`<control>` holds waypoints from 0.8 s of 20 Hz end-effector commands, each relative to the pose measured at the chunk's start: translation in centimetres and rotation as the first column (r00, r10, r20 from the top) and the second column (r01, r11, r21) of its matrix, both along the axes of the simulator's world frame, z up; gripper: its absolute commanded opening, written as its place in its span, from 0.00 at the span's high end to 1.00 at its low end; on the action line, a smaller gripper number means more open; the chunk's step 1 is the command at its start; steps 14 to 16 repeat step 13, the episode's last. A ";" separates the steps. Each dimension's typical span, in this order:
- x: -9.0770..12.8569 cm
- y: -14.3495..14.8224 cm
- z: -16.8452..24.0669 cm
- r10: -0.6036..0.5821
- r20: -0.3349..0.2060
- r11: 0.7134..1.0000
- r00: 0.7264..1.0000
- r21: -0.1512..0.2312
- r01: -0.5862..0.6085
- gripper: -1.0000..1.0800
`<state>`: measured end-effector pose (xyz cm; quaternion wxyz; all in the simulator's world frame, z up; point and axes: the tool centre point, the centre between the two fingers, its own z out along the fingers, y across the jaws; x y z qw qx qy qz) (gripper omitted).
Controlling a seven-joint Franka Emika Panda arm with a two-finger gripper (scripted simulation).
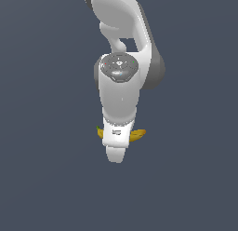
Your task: Pick up the object and move it to a goal position.
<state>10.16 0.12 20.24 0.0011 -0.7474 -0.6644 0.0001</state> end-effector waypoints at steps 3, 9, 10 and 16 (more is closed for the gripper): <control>1.1 -0.1 1.1 0.000 0.002 1.000 1.000 -0.001 0.000 1.00; 1.9 -0.1 1.7 0.000 0.002 1.000 1.000 -0.001 0.000 1.00; 1.9 -0.1 1.8 0.000 0.002 1.000 1.000 -0.002 0.000 1.00; 2.0 -0.1 1.8 0.000 0.002 1.000 1.000 -0.002 0.000 1.00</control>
